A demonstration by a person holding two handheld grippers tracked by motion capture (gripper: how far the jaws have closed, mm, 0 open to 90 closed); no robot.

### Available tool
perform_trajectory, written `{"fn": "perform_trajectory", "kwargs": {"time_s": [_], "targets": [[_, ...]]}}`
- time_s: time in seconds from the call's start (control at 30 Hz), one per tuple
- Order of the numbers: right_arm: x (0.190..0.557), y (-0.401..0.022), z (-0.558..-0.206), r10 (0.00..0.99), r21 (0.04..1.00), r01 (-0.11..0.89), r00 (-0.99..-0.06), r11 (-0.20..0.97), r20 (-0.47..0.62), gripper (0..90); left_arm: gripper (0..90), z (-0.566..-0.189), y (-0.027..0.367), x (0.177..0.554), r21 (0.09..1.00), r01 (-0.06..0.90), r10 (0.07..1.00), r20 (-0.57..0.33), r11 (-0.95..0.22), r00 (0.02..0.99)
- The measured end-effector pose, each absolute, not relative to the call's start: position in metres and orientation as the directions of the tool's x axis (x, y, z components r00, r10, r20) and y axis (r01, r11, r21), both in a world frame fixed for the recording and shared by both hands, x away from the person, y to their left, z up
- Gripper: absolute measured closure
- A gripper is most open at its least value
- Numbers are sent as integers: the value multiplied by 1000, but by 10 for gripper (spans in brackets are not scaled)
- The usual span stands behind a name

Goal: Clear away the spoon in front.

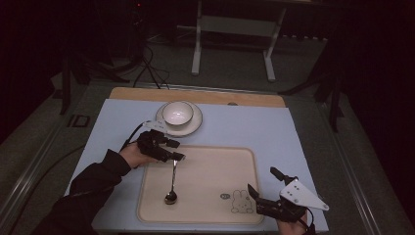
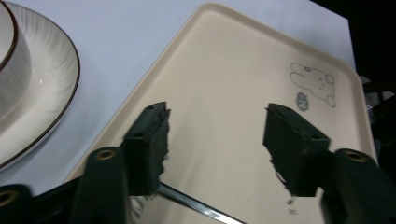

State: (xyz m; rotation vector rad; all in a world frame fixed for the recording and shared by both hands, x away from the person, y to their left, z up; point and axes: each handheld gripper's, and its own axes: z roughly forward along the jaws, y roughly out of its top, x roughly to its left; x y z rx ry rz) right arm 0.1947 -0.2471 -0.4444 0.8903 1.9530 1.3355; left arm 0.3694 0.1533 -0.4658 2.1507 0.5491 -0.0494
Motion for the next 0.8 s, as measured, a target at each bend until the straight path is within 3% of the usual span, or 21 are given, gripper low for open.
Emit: {"fn": "perform_trajectory", "kwargs": {"time_s": [0.17,0.23,0.5,0.63,0.8], "targets": [[195,-248,-444,800,945,190,-591,266,-106,134,301,-456,160,362,775,386,387,-199,-501,901],[195,-248,-444,801,948,187,-589,259,-103,134,203,-453,164,358,789,364,370,-188,-494,910],[195,-248,-444,801,947,187,-589,261,-104,134,143,-445,176,345,813,383,388,-213,-438,897],[195,-248,-444,803,947,188,-587,260,-104,134,32,-443,180,338,805,395,390,-223,-444,893],[195,-249,-444,802,947,189,-588,260,-103,134,16,-441,184,326,813,387,381,-223,-435,897]]}}
